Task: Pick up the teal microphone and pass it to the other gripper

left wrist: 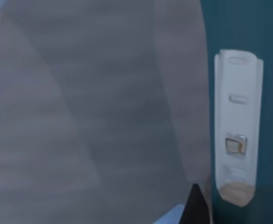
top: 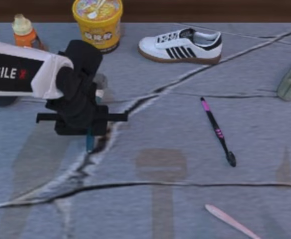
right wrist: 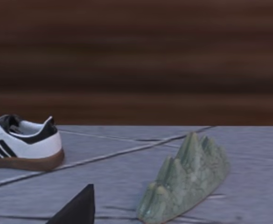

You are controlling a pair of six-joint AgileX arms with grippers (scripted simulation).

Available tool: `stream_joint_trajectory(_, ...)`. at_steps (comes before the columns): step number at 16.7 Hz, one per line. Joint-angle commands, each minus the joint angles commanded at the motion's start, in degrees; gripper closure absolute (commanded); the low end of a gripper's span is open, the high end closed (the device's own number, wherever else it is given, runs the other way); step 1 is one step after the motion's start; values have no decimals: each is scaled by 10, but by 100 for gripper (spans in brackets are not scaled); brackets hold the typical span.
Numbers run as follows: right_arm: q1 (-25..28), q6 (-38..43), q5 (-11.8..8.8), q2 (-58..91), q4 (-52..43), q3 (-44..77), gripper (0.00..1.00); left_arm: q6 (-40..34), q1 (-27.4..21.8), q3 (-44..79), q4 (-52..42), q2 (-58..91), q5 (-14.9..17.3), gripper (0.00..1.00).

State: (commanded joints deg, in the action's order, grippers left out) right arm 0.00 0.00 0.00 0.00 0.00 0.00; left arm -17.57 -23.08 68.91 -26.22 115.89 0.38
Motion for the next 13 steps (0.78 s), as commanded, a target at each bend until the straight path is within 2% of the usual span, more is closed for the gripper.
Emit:
stream_joint_trajectory(4,0,0,0,0,0,0,0,39,4,-42,163,-31,55,100)
stream_joint_trajectory(13,0,0,0,0,0,0,0,147,19,-175,620,-142,203,100)
